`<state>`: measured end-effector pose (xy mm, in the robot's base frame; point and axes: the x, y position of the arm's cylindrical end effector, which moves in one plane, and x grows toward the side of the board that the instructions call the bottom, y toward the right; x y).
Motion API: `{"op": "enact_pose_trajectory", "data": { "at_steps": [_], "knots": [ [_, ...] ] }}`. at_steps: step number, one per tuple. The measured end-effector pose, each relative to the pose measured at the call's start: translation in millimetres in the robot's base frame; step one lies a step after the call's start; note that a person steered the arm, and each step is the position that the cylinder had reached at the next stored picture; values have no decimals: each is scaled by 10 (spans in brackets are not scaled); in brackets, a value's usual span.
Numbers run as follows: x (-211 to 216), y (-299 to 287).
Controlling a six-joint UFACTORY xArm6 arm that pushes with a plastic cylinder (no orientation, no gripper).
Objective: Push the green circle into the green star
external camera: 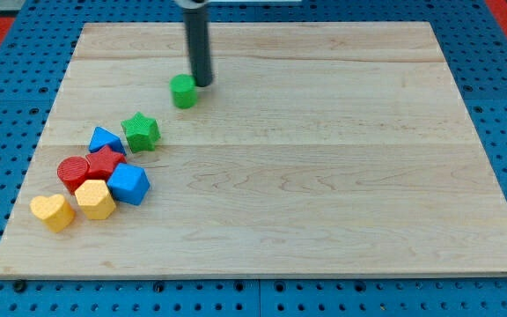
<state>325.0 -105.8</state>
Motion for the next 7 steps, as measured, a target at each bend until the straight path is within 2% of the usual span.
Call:
{"op": "enact_pose_trajectory", "data": {
  "at_steps": [1,2,3,5,7],
  "knots": [
    [-37,-171],
    [302,-459],
    [750,-481],
    [1073,-525],
    [1093,-566]
  ]
}}
